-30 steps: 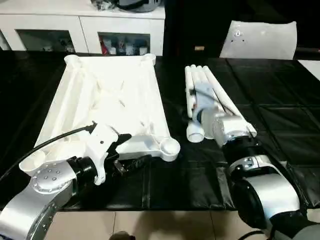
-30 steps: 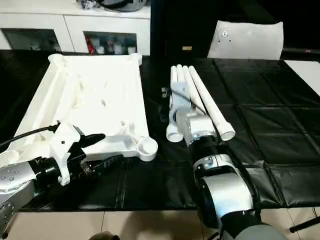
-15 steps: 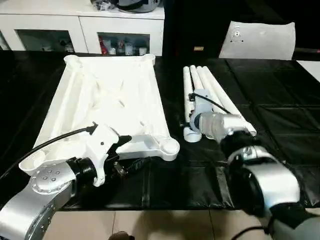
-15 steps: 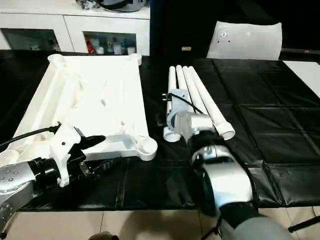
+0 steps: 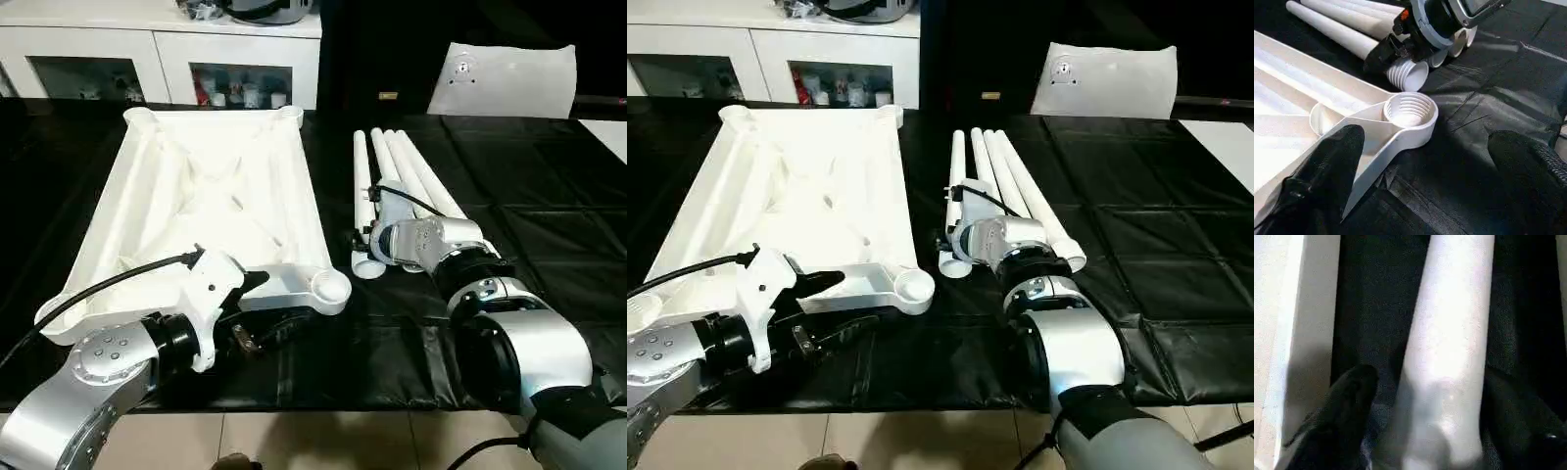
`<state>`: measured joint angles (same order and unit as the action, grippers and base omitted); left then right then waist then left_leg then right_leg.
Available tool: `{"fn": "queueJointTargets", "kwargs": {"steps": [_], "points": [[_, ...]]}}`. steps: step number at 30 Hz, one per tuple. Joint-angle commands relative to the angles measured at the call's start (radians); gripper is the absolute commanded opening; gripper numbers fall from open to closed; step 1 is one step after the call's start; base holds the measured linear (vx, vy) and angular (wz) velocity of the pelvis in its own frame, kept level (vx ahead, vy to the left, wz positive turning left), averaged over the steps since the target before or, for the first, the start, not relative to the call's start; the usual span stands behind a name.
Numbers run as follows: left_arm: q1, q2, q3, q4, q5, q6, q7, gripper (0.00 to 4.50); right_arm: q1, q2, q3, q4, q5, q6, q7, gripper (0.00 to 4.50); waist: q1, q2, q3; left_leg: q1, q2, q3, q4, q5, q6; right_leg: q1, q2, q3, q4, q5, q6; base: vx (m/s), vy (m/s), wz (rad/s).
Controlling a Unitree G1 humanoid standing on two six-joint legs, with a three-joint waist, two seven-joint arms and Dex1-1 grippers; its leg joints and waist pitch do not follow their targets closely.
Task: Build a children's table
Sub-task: Pick table leg
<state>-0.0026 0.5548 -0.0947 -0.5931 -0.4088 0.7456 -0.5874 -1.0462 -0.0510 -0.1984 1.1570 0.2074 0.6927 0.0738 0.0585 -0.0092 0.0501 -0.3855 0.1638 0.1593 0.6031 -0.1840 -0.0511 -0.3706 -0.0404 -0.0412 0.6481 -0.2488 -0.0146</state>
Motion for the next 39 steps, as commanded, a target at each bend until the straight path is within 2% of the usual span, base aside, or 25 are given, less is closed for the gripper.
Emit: {"fn": "queueJointTargets", "kwargs": {"steps": [1, 2, 7, 8, 10, 12, 15, 16, 19, 20, 23, 26, 27, 28, 29, 30, 32, 33, 34, 35, 36, 37, 38, 39], "points": [[-0.011, 0.004, -0.010, -0.004, 0.003, 0.005, -0.007, 4.50, -0.006, -0.003, -0.005, 0.022, 0.009, 0.008, -0.003, 3.07, 0.000, 0.009, -0.059, 0.019, 0.057, -0.009, -0.065, -0.119, -0.053, 0.032, -0.089, 0.049, -0.063, 0.027, -0.191, 0.000, 0.000, 0.00], [-0.011, 0.004, -0.012, -0.003, 0.003, 0.003, -0.004, 4.50, -0.007, -0.003, -0.013, 0.027, 0.009, 0.006, 0.001, 2.91, 0.000, 0.013, -0.059, 0.019, 0.057, -0.010, -0.065, -0.123, -0.054, 0.032, -0.089, 0.049, -0.063, 0.022, -0.191, 0.000, 0.000, 0.00], [-0.010, -0.003, -0.016, 0.001, 0.000, -0.003, 0.000, 4.50, -0.005, -0.010, -0.031, 0.033, 0.013, -0.003, -0.013, 2.59, 0.000, 0.013, -0.058, 0.021, 0.058, -0.008, -0.066, -0.137, -0.061, 0.030, -0.089, 0.048, -0.064, 0.010, -0.190, 0.000, 0.000, 0.00], [-0.011, -0.004, -0.016, 0.003, 0.000, -0.006, 0.000, 4.50, -0.004, -0.012, -0.039, 0.032, 0.018, -0.007, -0.020, 2.55, 0.001, 0.016, -0.059, 0.022, 0.059, -0.008, -0.066, -0.135, -0.063, 0.030, -0.089, 0.048, -0.063, 0.014, -0.188, 0.000, 0.000, 0.00], [-0.013, -0.007, -0.016, 0.003, 0.000, -0.005, 0.002, 4.50, -0.005, -0.014, -0.040, 0.031, 0.019, -0.006, -0.013, 2.42, -0.002, 0.011, -0.059, 0.021, 0.059, -0.006, -0.066, -0.134, -0.062, 0.030, -0.087, 0.048, -0.064, 0.021, -0.188, 0.000, 0.000, 0.00], [-0.016, -0.010, -0.016, 0.008, 0.000, -0.008, 0.002, 4.50, -0.006, -0.013, -0.041, 0.031, 0.022, -0.013, -0.012, 2.27, -0.001, 0.016, -0.059, 0.021, 0.059, -0.005, -0.066, -0.134, -0.063, 0.029, -0.087, 0.048, -0.064, 0.019, -0.187, 0.000, 0.000, 0.00], [-0.021, -0.011, -0.018, 0.013, 0.002, -0.010, 0.003, 4.50, -0.008, -0.012, -0.052, 0.028, 0.025, -0.023, -0.023, 2.04, -0.001, 0.013, -0.060, 0.021, 0.058, -0.004, -0.065, -0.129, -0.061, 0.030, -0.088, 0.048, -0.064, 0.020, -0.187, 0.000, 0.000, 0.00], [-0.023, -0.015, -0.015, 0.016, 0.001, -0.012, 0.006, 4.50, -0.010, -0.011, -0.054, 0.026, 0.025, -0.029, -0.020, 2.04, 0.000, 0.016, -0.060, 0.022, 0.059, -0.005, -0.065, -0.130, -0.062, 0.030, -0.088, 0.048, -0.063, 0.019, -0.187, 0.000, 0.000, 0.00], [-0.025, -0.021, -0.009, 0.023, 0.006, -0.024, 0.010, 4.50, -0.011, -0.010, -0.058, 0.018, 0.025, -0.047, -0.025, 1.96, -0.001, 0.014, -0.060, 0.022, 0.059, -0.003, -0.064, -0.131, -0.061, 0.029, -0.087, 0.048, -0.064, 0.022, -0.187, 0.000, 0.000, 0.00], [-0.031, -0.026, -0.014, 0.031, 0.028, -0.046, 0.022, 4.50, -0.012, -0.012, -0.071, 0.004, 0.035, -0.066, -0.030, 1.95, -0.001, 0.019, -0.060, 0.023, 0.059, -0.004, -0.064, -0.133, -0.063, 0.029, -0.087, 0.048, -0.064, 0.025, -0.187, 0.000, 0.000, 0.00], [-0.037, -0.043, -0.010, 0.041, 0.031, -0.064, 0.034, 4.50, -0.007, -0.014, -0.087, -0.027, 0.048, -0.100, -0.031, 1.94, 0.000, 0.018, -0.064, 0.021, 0.060, -0.003, -0.062, -0.111, -0.059, 0.032, -0.087, 0.048, -0.060, 0.067, -0.189, 0.000, 0.000, 0.00], [-0.052, -0.056, -0.013, 0.063, 0.056, -0.082, 0.057, 4.50, 0.037, -0.014, -0.087, -0.139, 0.055, -0.183, 0.006, 1.93, 0.002, 0.021, -0.064, 0.019, 0.059, -0.003, -0.060, -0.090, -0.045, 0.033, -0.086, 0.047, -0.059, 0.114, -0.182, 0.000, 0.000, 0.00], [-0.055, -0.059, -0.012, 0.067, 0.057, -0.084, 0.060, 4.50, 0.045, -0.015, -0.082, -0.159, 0.053, -0.188, 0.016, 1.93, 0.001, 0.018, -0.066, 0.018, 0.059, -0.003, -0.060, -0.080, -0.043, 0.036, -0.085, 0.047, -0.057, 0.126, -0.181, 0.000, 0.000, 0.00], [-0.056, -0.061, -0.012, 0.068, 0.057, -0.084, 0.061, 4.50, 0.050, -0.015, -0.080, -0.170, 0.052, -0.189, 0.020, 1.93, 0.001, 0.017, -0.067, 0.018, 0.058, -0.003, -0.059, -0.064, -0.036, 0.037, -0.084, 0.046, -0.055, 0.143, -0.184, 0.000, 0.000, 0.00], [-0.072, -0.075, -0.006, 0.084, 0.060, -0.088, 0.075, 4.50, 0.093, -0.015, -0.063, -0.267, 0.052, -0.189, 0.046, 1.93, 0.002, 0.023, -0.064, 0.017, 0.057, -0.002, -0.059, -0.063, -0.031, 0.037, -0.081, 0.047, -0.059, 0.149, -0.181, 0.000, 0.000, 0.00], [-0.090, -0.095, 0.005, 0.099, 0.058, -0.087, 0.094, 4.50, 0.138, -0.016, -0.047, -0.364, 0.059, -0.158, 0.074, 1.93, 0.004, 0.021, -0.067, 0.020, 0.059, -0.003, -0.058, -0.059, -0.031, 0.038, -0.081, 0.047, -0.058, 0.162, -0.176, 0.000, 0.000, 0.00], [-0.098, -0.105, 0.011, 0.107, 0.054, -0.087, 0.103, 4.50, 0.159, -0.016, -0.039, -0.408, 0.061, -0.144, 0.082, 1.93, 0.004, 0.019, -0.069, 0.021, 0.058, -0.005, -0.059, -0.056, -0.032, 0.040, -0.082, 0.046, -0.056, 0.166, -0.181, 0.000, 0.000, 0.00], [-0.100, -0.107, 0.012, 0.109, 0.054, -0.087, 0.105, 4.50, 0.165, -0.016, -0.038, -0.419, 0.064, -0.142, 0.085, 1.93, 0.003, 0.018, -0.067, 0.021, 0.058, -0.005, -0.060, -0.071, -0.035, 0.039, -0.082, 0.046, -0.059, 0.140, -0.185, 0.000, 0.000, 0.00], [-0.114, -0.118, 0.019, 0.119, 0.052, -0.089, 0.115, 4.50, 0.204, -0.014, -0.035, -0.494, 0.080, -0.135, 0.106, 1.93, 0.002, 0.030, -0.065, 0.019, 0.057, -0.007, -0.061, -0.085, -0.042, 0.039, -0.083, 0.046, -0.059, 0.121, -0.187, 0.000, 0.000, 0.00], [-0.137, -0.143, 0.032, 0.134, 0.043, -0.083, 0.132, 4.50, 0.267, -0.010, -0.033, -0.607, 0.112, -0.143, 0.142, 1.93, 0.003, 0.029, -0.062, 0.021, 0.057, -0.004, -0.062, -0.099, -0.042, 0.038, -0.082, 0.048, -0.067, 0.106, -0.178, 0.000, 0.000, 0.00], [-0.167, -0.176, 0.049, 0.158, 0.035, -0.076, 0.162, 4.50, 0.335, -0.007, -0.026, -0.716, 0.147, -0.160, 0.200, 1.93, 0.008, 0.025, -0.066, 0.025, 0.062, -0.007, -0.062, -0.105, -0.043, 0.040, -0.085, 0.050, -0.066, 0.118, -0.163, 0.000, 0.000, 0.00], [-0.167, -0.176, 0.049, 0.158, 0.035, -0.076, 0.162, 4.50, 0.335, -0.007, -0.026, -0.716, 0.147, -0.160, 0.200, 1.93, 0.008, 0.023, -0.066, 0.022, 0.060, -0.007, -0.063, -0.096, -0.038, 0.044, -0.082, 0.050, -0.066, 0.129, -0.160, 0.000, 0.000, 0.00], [-0.203, -0.214, 0.070, 0.191, 0.021, -0.075, 0.188, 4.50, 0.399, 0.001, -0.027, -0.814, 0.184, -0.167, 0.247, 1.93, 0.009, 0.022, -0.066, 0.021, 0.060, -0.007, -0.063, -0.088, -0.031, 0.044, -0.084, 0.050, -0.067, 0.137, -0.163, 0.000, 0.000, 0.00], [-0.210, -0.220, 0.074, 0.198, 0.019, -0.077, 0.191, 4.50, 0.410, 0.002, -0.027, -0.831, 0.191, -0.161, 0.256, 1.93, 0.010, 0.026, -0.067, 0.021, 0.060, -0.008, -0.062, -0.086, -0.031, 0.043, -0.085, 0.050, -0.066, 0.139, -0.167, 0.000, 0.000, 0.00]]}}
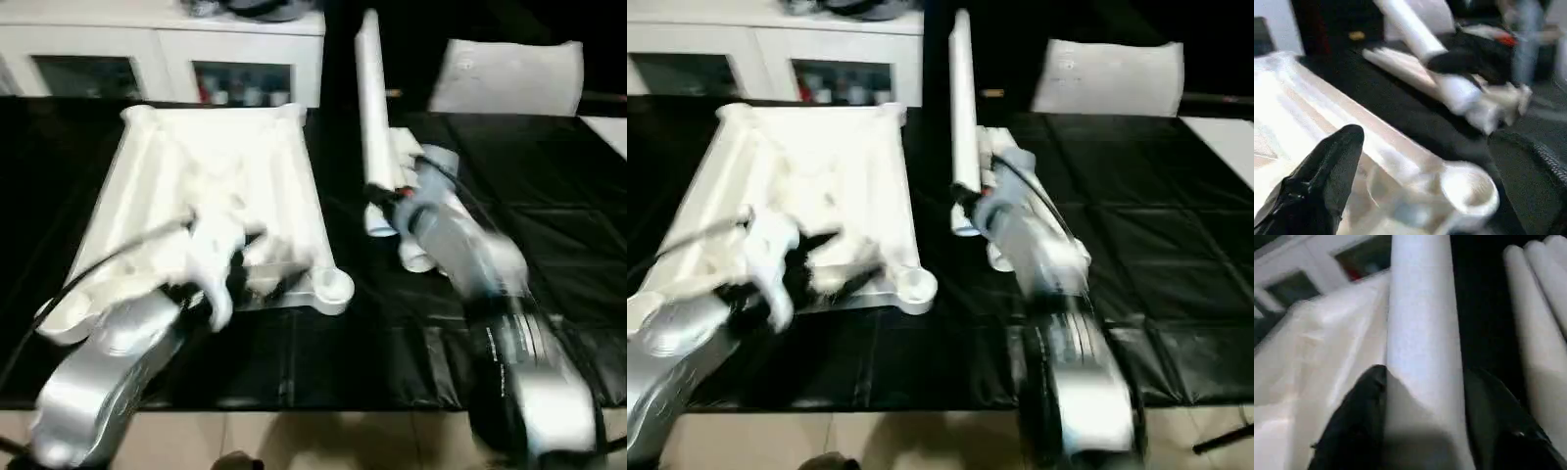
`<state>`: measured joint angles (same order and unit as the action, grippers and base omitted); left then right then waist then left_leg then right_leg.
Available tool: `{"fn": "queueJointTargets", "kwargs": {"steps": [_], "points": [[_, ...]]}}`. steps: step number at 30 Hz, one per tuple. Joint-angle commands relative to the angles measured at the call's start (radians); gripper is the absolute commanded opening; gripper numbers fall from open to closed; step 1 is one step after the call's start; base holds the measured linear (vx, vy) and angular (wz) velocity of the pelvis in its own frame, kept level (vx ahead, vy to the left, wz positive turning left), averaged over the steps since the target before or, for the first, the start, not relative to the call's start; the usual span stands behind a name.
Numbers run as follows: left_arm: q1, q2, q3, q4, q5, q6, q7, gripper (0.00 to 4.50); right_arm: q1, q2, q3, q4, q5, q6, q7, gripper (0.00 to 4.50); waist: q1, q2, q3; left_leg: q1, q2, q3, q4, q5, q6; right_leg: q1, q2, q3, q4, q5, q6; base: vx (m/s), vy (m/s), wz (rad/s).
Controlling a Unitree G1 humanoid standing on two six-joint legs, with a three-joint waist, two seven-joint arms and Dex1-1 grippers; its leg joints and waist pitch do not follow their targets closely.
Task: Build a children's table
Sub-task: Pick table leg
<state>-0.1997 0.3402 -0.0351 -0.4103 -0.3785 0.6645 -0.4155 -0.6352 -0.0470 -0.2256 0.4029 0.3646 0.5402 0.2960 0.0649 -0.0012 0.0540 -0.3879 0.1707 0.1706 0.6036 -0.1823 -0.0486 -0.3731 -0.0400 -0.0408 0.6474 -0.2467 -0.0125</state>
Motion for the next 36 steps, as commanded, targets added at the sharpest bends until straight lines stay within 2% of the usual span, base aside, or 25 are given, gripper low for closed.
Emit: {"fn": "queueJointTargets", "kwargs": {"steps": [1, 2, 3, 4, 5, 6, 7, 8, 9, 10, 12, 15, 16, 17, 18, 20, 25, 26, 29, 32, 35, 36], "points": [[-0.037, -0.023, 0.024, 0.031, -0.024, 0.002, 0.024, 4.50, 0.032, -0.003, 0.007, -0.124, 0.051, -0.005, 0.066, 1.93, 0.001, 0.019, -0.069, 0.023, 0.053, -0.020, -0.064, -0.102, -0.034, 0.045, -0.084, 0.048, -0.069, 0.117, -0.175, 0.000, 0.000, 0.00], [-0.059, -0.036, 0.032, 0.043, -0.036, 0.002, 0.028, 4.50, 0.059, -0.005, 0.017, -0.160, 0.063, -0.010, 0.099, 1.93, 0.003, 0.019, -0.069, 0.024, 0.053, -0.020, -0.064, -0.110, -0.032, 0.045, -0.085, 0.050, -0.070, 0.101, -0.176, 0.000, 0.000, 0.00], [-0.082, -0.050, 0.040, 0.053, -0.057, 0.008, 0.025, 4.50, 0.088, -0.010, 0.033, -0.204, 0.086, -0.003, 0.143, 1.93, 0.003, 0.029, -0.067, 0.023, 0.052, -0.022, -0.065, -0.121, -0.034, 0.043, -0.086, 0.048, -0.072, 0.079, -0.182, 0.000, 0.000, 0.00], [-0.091, -0.056, 0.044, 0.058, -0.067, 0.011, 0.022, 4.50, 0.100, -0.011, 0.040, -0.222, 0.096, 0.000, 0.161, 1.93, 0.003, 0.025, -0.066, 0.023, 0.051, -0.021, -0.065, -0.131, -0.032, 0.044, -0.085, 0.049, -0.077, 0.066, -0.180, 0.000, 0.000, 0.00], [-0.110, -0.065, 0.053, 0.067, -0.086, 0.018, 0.017, 4.50, 0.120, -0.012, 0.052, -0.255, 0.114, 0.007, 0.189, 1.93, 0.003, 0.042, -0.066, 0.024, 0.052, -0.025, -0.066, -0.153, -0.039, 0.043, -0.087, 0.048, -0.076, 0.050, -0.183, 0.000, 0.000, 0.00], [-0.125, -0.078, 0.063, 0.073, -0.106, 0.026, 0.013, 4.50, 0.134, -0.011, 0.057, -0.282, 0.131, 0.021, 0.202, 1.93, 0.001, 0.034, -0.064, 0.023, 0.052, -0.024, -0.067, -0.158, -0.036, 0.044, -0.085, 0.048, -0.080, 0.045, -0.183, 0.000, 0.000, 0.00], [-0.159, -0.104, 0.083, 0.086, -0.145, 0.046, 0.012, 4.50, 0.158, -0.015, 0.069, -0.329, 0.162, 0.039, 0.237, 1.93, 0.003, 0.048, -0.066, 0.022, 0.051, -0.027, -0.065, -0.152, -0.034, 0.045, -0.088, 0.048, -0.076, 0.049, -0.191, 0.000, 0.000, 0.00], [-0.174, -0.116, 0.092, 0.092, -0.164, 0.056, 0.014, 4.50, 0.170, -0.016, 0.069, -0.351, 0.181, 0.052, 0.250, 1.93, 0.003, 0.039, -0.066, 0.022, 0.051, -0.025, -0.063, -0.152, -0.025, 0.046, -0.088, 0.050, -0.080, 0.045, -0.199, 0.000, 0.000, 0.00], [-0.187, -0.125, 0.099, 0.098, -0.179, 0.065, 0.016, 4.50, 0.179, -0.017, 0.069, -0.370, 0.198, 0.063, 0.260, 1.93, 0.004, 0.041, -0.066, 0.021, 0.049, -0.026, -0.062, -0.145, -0.021, 0.048, -0.089, 0.049, -0.079, 0.042, -0.205, 0.000, 0.000, 0.00], [-0.203, -0.136, 0.107, 0.107, -0.196, 0.077, 0.018, 4.50, 0.189, -0.021, 0.070, -0.390, 0.214, 0.074, 0.275, 1.93, 0.007, 0.037, -0.066, 0.019, 0.048, -0.023, -0.060, -0.134, -0.011, 0.048, -0.090, 0.050, -0.081, 0.031, -0.208, 0.000, 0.000, 0.00], [-0.232, -0.155, 0.123, 0.131, -0.221, 0.093, 0.025, 4.50, 0.204, -0.033, 0.081, -0.421, 0.233, 0.091, 0.306, 1.93, 0.011, 0.041, -0.065, 0.016, 0.048, -0.023, -0.058, -0.112, 0.003, 0.048, -0.091, 0.050, -0.083, 0.013, -0.204, 0.000, 0.000, 0.00], [-0.297, -0.202, 0.180, 0.188, -0.331, 0.133, 0.029, 4.50, 0.230, -0.059, 0.112, -0.471, 0.275, 0.133, 0.376, 1.93, 0.018, 0.041, -0.066, 0.014, 0.046, -0.022, -0.055, -0.088, 0.011, 0.047, -0.089, 0.049, -0.084, -0.008, -0.196, 0.000, 0.000, 0.00], [-0.303, -0.206, 0.185, 0.192, -0.345, 0.137, 0.029, 4.50, 0.232, -0.060, 0.114, -0.475, 0.279, 0.136, 0.381, 1.93, 0.020, 0.042, -0.067, 0.015, 0.047, -0.022, -0.055, -0.087, 0.012, 0.046, -0.089, 0.049, -0.084, -0.005, -0.196, 0.000, 0.000, 0.00], [-0.326, -0.224, 0.204, 0.199, -0.399, 0.161, 0.030, 4.50, 0.241, -0.071, 0.126, -0.491, 0.290, 0.144, 0.405, 1.93, 0.021, 0.035, -0.067, 0.014, 0.047, -0.022, -0.055, -0.084, 0.015, 0.047, -0.090, 0.048, -0.082, 0.000, -0.197, 0.000, 0.000, 0.00], [-0.330, -0.227, 0.208, 0.200, -0.405, 0.166, 0.031, 4.50, 0.242, -0.073, 0.129, -0.494, 0.291, 0.145, 0.408, 1.93, 0.024, 0.038, -0.069, 0.016, 0.049, -0.022, -0.054, -0.080, 0.017, 0.046, -0.090, 0.048, -0.082, 0.002, -0.199, 0.000, 0.000, 0.00], [-0.348, -0.244, 0.223, 0.216, -0.435, 0.185, 0.038, 4.50, 0.247, -0.078, 0.136, -0.506, 0.308, 0.156, 0.426, 1.93, 0.027, 0.033, -0.068, 0.014, 0.049, -0.021, -0.054, -0.074, 0.023, 0.043, -0.090, 0.048, -0.083, 0.004, -0.200, 0.000, 0.000, 0.00], [-0.380, -0.263, 0.242, 0.272, -0.441, 0.206, 0.067, 4.50, 0.257, -0.091, 0.150, -0.533, 0.338, 0.178, 0.451, 1.93, 0.033, 0.034, -0.066, 0.014, 0.050, -0.023, -0.056, -0.083, 0.024, 0.043, -0.092, 0.049, -0.089, -0.045, -0.172, 0.000, 0.000, 0.00], [-0.382, -0.267, 0.250, 0.278, -0.454, 0.203, 0.067, 4.32, 0.258, -0.092, 0.151, -0.534, 0.338, 0.177, 0.450, 1.93, 0.033, 0.037, -0.067, 0.014, 0.049, -0.023, -0.056, -0.080, 0.020, 0.042, -0.092, 0.049, -0.090, -0.046, -0.169, 0.000, 0.000, 0.00], [-0.383, -0.277, 0.275, 0.288, -0.497, 0.194, 0.074, 4.22, 0.258, -0.091, 0.152, -0.529, 0.336, 0.171, 0.449, 1.93, 0.034, 0.035, -0.068, 0.013, 0.050, -0.024, -0.056, -0.075, 0.013, 0.043, -0.093, 0.048, -0.087, -0.026, -0.175, 0.000, 0.000, 0.00], [-0.381, -0.264, 0.269, 0.284, -0.490, 0.187, 0.050, 4.15, 0.256, -0.093, 0.154, -0.529, 0.344, 0.170, 0.448, 1.93, 0.034, 0.032, -0.068, 0.012, 0.050, -0.024, -0.056, -0.072, 0.019, 0.043, -0.093, 0.048, -0.087, -0.019, -0.174, 0.000, 0.000, 0.00], [-0.381, -0.260, 0.265, 0.286, -0.477, 0.152, 0.026, 4.15, 0.250, -0.095, 0.171, -0.519, 0.323, 0.155, 0.445, 1.93, 0.034, 0.032, -0.066, 0.013, 0.051, -0.023, -0.058, -0.077, 0.018, 0.042, -0.094, 0.048, -0.088, -0.037, -0.168, 0.000, 0.000, 0.00], [-0.380, -0.259, 0.264, 0.285, -0.476, 0.146, 0.022, 4.15, 0.249, -0.095, 0.175, -0.517, 0.318, 0.152, 0.444, 1.93, 0.036, 0.040, -0.067, 0.014, 0.052, -0.025, -0.057, -0.079, 0.016, 0.041, -0.095, 0.048, -0.088, -0.040, -0.169, 0.000, 0.000, 0.00]]}}
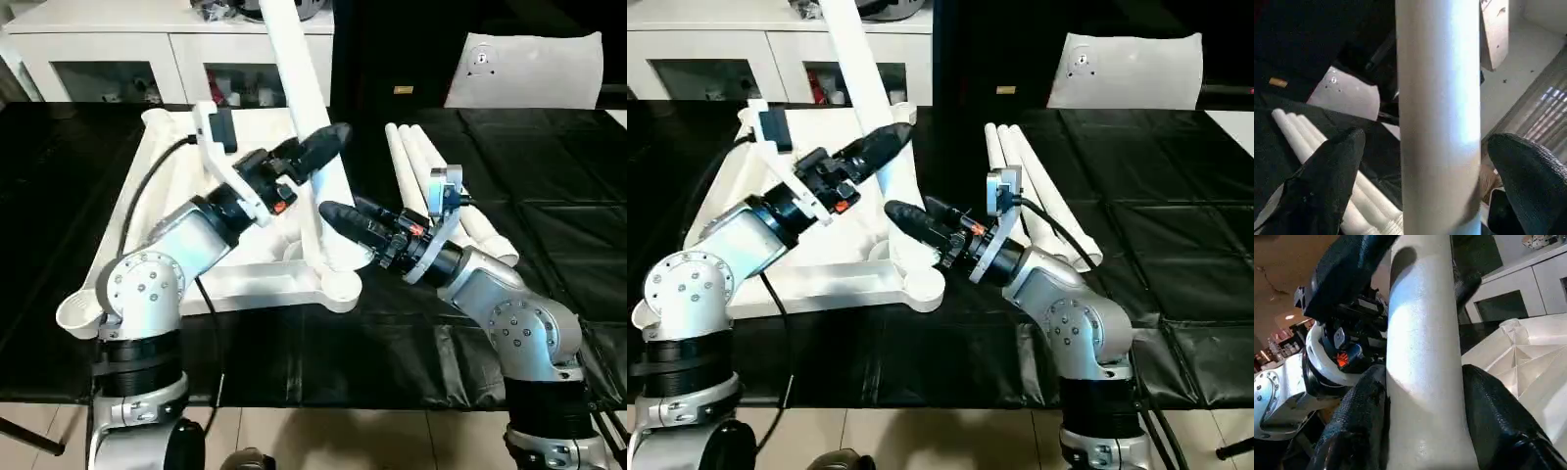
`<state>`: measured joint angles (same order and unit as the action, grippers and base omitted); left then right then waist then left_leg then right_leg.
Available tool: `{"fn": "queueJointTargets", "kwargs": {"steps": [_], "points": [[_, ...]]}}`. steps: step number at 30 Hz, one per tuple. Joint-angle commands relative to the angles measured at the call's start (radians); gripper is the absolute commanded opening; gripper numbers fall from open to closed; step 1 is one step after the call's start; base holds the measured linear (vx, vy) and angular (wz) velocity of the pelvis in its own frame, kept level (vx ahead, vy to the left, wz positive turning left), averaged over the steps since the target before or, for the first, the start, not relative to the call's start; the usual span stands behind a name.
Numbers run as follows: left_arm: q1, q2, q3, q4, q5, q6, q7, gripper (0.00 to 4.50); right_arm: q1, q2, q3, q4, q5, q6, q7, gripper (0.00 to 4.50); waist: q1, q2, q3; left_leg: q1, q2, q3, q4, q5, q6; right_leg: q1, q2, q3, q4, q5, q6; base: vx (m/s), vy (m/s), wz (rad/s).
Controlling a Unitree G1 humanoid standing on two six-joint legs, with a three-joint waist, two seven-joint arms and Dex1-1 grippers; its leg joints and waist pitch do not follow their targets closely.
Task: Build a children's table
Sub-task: Pick table leg
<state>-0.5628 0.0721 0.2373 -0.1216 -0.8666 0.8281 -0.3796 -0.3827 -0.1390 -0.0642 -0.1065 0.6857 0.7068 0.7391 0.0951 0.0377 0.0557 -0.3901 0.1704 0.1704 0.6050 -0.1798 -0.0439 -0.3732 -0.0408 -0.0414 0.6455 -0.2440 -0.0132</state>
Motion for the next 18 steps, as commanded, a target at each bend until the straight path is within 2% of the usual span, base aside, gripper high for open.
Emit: {"fn": "queueJointTargets", "kwargs": {"steps": [1, 2, 3, 6, 10, 11, 12, 13, 18], "points": [[-0.016, 0.010, -0.010, -0.005, 0.012, -0.021, -0.016, 4.15, -0.003, -0.003, 0.016, -0.007, -0.006, -0.017, 0.001, 1.93, 0.003, -0.002, -0.067, 0.016, 0.052, -0.024, -0.060, -0.090, 0.008, 0.041, -0.093, 0.049, -0.089, -0.052, -0.166, 0.000, 0.000, 0.00], [-0.015, 0.012, -0.013, -0.007, 0.014, -0.025, -0.015, 4.15, -0.004, -0.005, 0.019, -0.007, -0.010, -0.019, 0.002, 1.93, 0.002, -0.011, -0.067, 0.016, 0.052, -0.023, -0.061, -0.091, 0.006, 0.042, -0.093, 0.050, -0.089, -0.054, -0.163, 0.000, 0.000, 0.00], [-0.012, 0.014, -0.016, -0.010, 0.021, -0.035, -0.018, 4.15, -0.007, -0.006, 0.022, -0.003, -0.016, -0.024, 0.003, 1.93, 0.005, -0.001, -0.068, 0.016, 0.052, -0.024, -0.060, -0.087, 0.004, 0.042, -0.095, 0.050, -0.086, -0.051, -0.163, 0.000, 0.000, 0.00], [-0.005, 0.007, -0.008, -0.016, 0.011, -0.041, -0.012, 4.15, -0.009, -0.012, 0.031, -0.001, -0.034, -0.033, -0.001, 1.93, 0.003, -0.005, -0.067, 0.016, 0.053, -0.023, -0.060, -0.089, 0.001, 0.042, -0.094, 0.050, -0.087, -0.051, -0.161, 0.000, 0.000, 0.00], [0.002, 0.021, -0.025, -0.015, 0.047, -0.070, -0.018, 4.15, -0.013, -0.009, 0.034, 0.014, -0.055, -0.058, -0.018, 1.93, 0.002, -0.008, -0.066, 0.015, 0.052, -0.023, -0.062, -0.092, 0.001, 0.041, -0.094, 0.051, -0.089, -0.065, -0.153, 0.000, 0.000, 0.00], [0.011, 0.026, -0.040, -0.019, 0.077, -0.108, -0.023, 4.15, -0.015, -0.006, 0.043, 0.028, -0.085, -0.088, -0.036, 1.93, 0.002, -0.007, -0.066, 0.016, 0.053, -0.024, -0.062, -0.091, 0.001, 0.041, -0.095, 0.051, -0.089, -0.070, -0.150, 0.000, 0.000, 0.00], [0.013, 0.026, -0.040, -0.020, 0.080, -0.115, -0.021, 4.15, -0.017, -0.005, 0.049, 0.034, -0.100, -0.102, -0.044, 1.93, 0.002, -0.011, -0.067, 0.014, 0.053, -0.023, -0.062, -0.088, 0.002, 0.041, -0.095, 0.051, -0.090, -0.068, -0.148, 0.000, 0.000, 0.00], [0.016, 0.027, -0.043, -0.022, 0.087, -0.123, -0.018, 4.15, -0.018, -0.003, 0.054, 0.040, -0.111, -0.113, -0.049, 1.93, 0.001, -0.007, -0.067, 0.015, 0.053, -0.023, -0.062, -0.086, -0.002, 0.041, -0.096, 0.050, -0.088, -0.064, -0.151, 0.000, 0.000, 0.00], [0.039, 0.055, -0.107, -0.044, 0.167, -0.181, -0.054, 4.15, -0.020, 0.006, 0.068, 0.046, -0.128, -0.135, -0.050, 1.93, 0.000, -0.007, -0.067, 0.015, 0.055, -0.024, -0.063, -0.085, 0.007, 0.041, -0.095, 0.051, -0.086, -0.037, -0.151, 0.000, 0.000, 0.00]]}}
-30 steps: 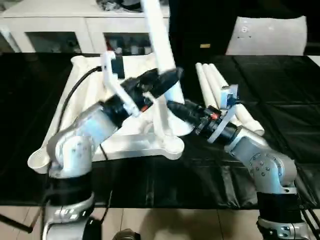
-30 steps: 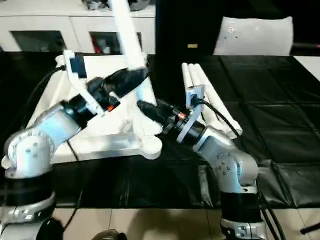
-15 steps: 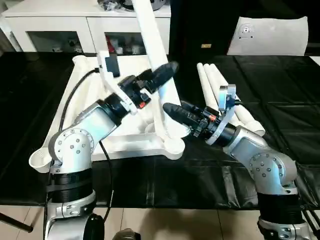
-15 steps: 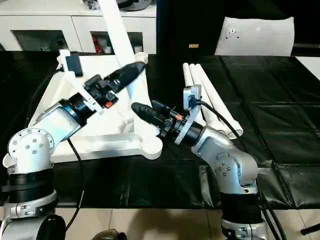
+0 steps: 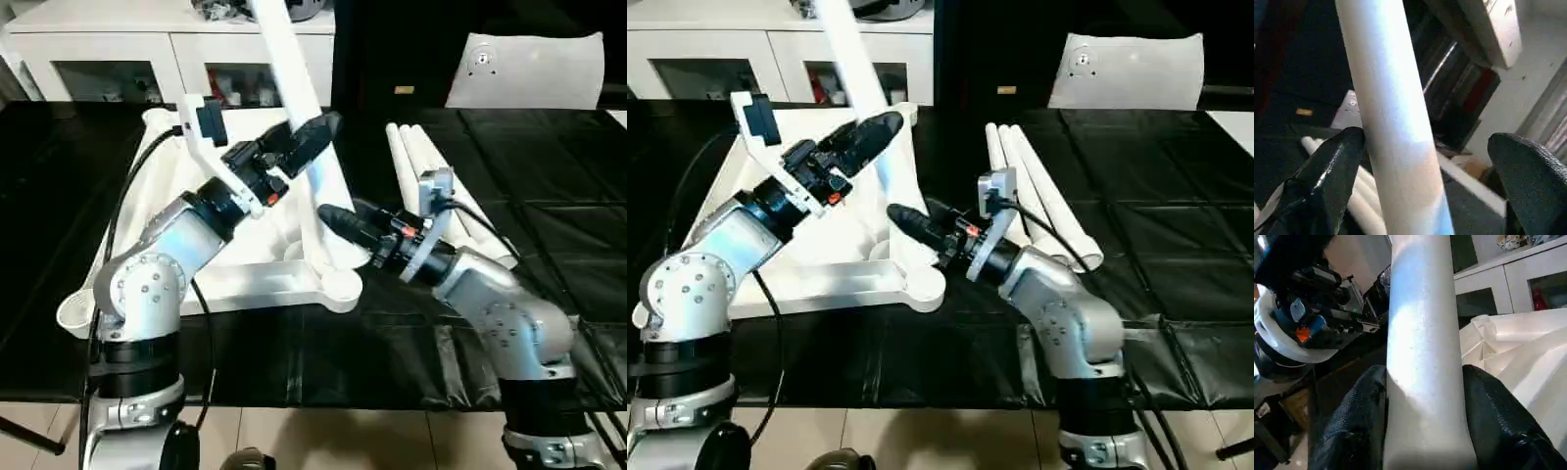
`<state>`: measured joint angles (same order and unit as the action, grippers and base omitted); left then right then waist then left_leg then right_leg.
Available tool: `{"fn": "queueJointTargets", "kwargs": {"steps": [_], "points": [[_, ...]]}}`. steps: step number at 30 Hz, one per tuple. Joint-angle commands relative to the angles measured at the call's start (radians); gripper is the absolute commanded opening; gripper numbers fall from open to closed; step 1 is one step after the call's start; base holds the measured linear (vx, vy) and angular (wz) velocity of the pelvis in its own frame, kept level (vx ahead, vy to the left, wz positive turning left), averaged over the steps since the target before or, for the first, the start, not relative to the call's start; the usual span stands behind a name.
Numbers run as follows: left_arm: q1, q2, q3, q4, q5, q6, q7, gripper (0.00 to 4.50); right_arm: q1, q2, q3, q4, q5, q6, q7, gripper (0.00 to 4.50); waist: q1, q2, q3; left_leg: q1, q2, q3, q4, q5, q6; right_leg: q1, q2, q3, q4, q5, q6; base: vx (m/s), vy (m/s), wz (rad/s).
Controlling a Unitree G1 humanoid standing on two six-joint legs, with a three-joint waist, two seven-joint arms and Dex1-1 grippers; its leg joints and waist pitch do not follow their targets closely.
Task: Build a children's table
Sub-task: Pick table leg
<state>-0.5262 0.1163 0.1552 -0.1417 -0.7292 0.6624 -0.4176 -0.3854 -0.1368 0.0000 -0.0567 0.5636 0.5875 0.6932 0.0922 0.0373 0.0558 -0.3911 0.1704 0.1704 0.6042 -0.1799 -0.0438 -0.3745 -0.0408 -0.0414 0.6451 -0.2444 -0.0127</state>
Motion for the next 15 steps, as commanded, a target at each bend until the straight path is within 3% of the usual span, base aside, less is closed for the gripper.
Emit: {"fn": "queueJointTargets", "kwargs": {"steps": [1, 6, 9, 15], "points": [[0.005, 0.016, -0.039, -0.022, 0.048, -0.027, -0.018, 4.15, -0.018, 0.004, 0.009, -0.004, -0.008, -0.020, 0.001, 1.93, 0.003, -0.005, -0.067, 0.016, 0.055, -0.024, -0.062, -0.086, 0.007, 0.041, -0.095, 0.051, -0.085, -0.037, -0.153, 0.000, 0.000, 0.00], [0.013, 0.035, -0.093, -0.002, 0.115, -0.067, -0.021, 4.15, -0.019, 0.001, 0.033, -0.002, -0.024, -0.045, 0.016, 1.93, 0.000, -0.011, -0.066, 0.016, 0.056, -0.022, -0.063, -0.094, 0.005, 0.041, -0.095, 0.052, -0.085, -0.043, -0.149, 0.000, 0.000, 0.00], [0.012, 0.032, -0.092, 0.015, 0.133, -0.079, -0.003, 4.15, -0.023, 0.006, 0.033, 0.001, -0.024, -0.054, 0.017, 1.93, 0.002, -0.008, -0.067, 0.016, 0.055, -0.023, -0.062, -0.091, 0.006, 0.041, -0.095, 0.051, -0.084, -0.041, -0.157, 0.000, 0.000, 0.00], [0.003, 0.018, -0.058, -0.001, 0.093, -0.090, -0.011, 4.15, -0.034, 0.003, 0.043, 0.020, -0.044, -0.072, 0.017, 1.93, 0.002, -0.008, -0.067, 0.016, 0.054, -0.022, -0.061, -0.087, 0.007, 0.041, -0.095, 0.051, -0.083, -0.026, -0.170, 0.000, 0.000, 0.00]]}}
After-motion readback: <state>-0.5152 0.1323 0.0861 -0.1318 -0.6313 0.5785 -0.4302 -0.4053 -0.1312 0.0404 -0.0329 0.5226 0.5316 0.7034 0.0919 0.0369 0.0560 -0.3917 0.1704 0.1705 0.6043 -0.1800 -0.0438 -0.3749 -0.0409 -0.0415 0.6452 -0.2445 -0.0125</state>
